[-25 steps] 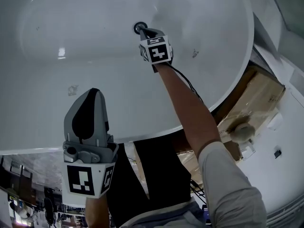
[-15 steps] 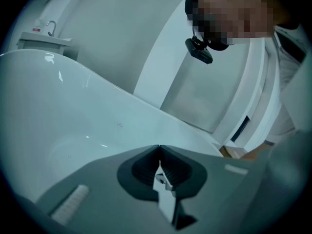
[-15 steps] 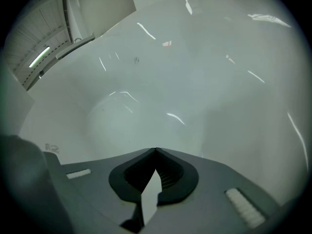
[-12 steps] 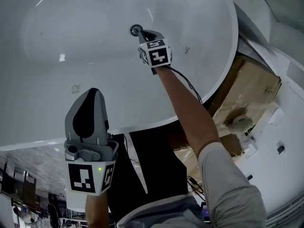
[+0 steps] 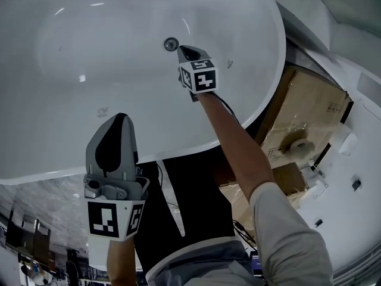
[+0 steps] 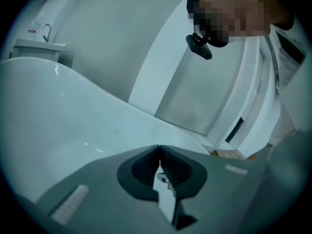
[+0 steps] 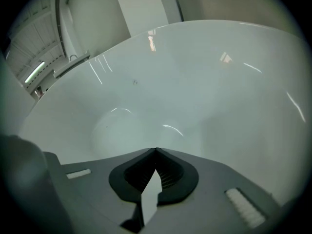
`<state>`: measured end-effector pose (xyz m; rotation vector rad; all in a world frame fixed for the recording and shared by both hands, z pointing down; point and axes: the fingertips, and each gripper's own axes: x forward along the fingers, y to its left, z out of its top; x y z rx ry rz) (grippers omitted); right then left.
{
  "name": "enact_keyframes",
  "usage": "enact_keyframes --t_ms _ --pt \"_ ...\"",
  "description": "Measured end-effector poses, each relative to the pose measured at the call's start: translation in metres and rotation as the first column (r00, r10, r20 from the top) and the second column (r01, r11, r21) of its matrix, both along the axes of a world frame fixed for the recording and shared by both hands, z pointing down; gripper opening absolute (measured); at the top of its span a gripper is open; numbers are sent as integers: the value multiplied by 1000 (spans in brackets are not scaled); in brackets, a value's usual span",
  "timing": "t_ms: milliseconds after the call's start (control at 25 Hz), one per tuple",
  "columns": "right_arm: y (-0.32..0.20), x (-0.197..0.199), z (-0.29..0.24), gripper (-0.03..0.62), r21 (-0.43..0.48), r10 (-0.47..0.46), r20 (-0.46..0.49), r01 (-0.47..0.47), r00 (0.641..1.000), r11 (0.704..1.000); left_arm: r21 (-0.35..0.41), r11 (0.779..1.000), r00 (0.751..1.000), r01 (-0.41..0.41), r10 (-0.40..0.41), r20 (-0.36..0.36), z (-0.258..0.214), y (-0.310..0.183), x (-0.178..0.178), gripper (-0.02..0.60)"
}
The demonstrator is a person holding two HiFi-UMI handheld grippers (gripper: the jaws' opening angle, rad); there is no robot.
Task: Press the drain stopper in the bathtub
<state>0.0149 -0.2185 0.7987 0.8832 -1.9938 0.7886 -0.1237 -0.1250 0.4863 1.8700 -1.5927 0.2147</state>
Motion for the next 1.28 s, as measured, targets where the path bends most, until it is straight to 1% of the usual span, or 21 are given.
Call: enact_keyframes --t_ms 280,440,600,920,1160,1280 --pt "1 2 -36 -3 -2 30 45 -30 999 1000 13 1000 1000 -2 2 10 -24 -4 -2 0" --pt "2 4 -62 -3 25 28 55 -29 998 999 30 999 1000 -13 12 16 -45 -14 1 0" --pt "9 6 -90 -3 41 50 73 -53 996 998 37 999 999 -28 27 20 -58 -16 0 0" --pt "26 11 -144 -3 64 16 108 -23 994 998 12 1000 999 -16 15 45 -77 -9 -11 0" --pt "33 15 -188 -3 89 21 132 -33 991 995 -4 1000 999 -26 27 37 -100 -1 -4 0" --pt "38 14 -212 -5 110 6 144 -21 990 994 9 999 997 -47 47 54 -118 1 0 0"
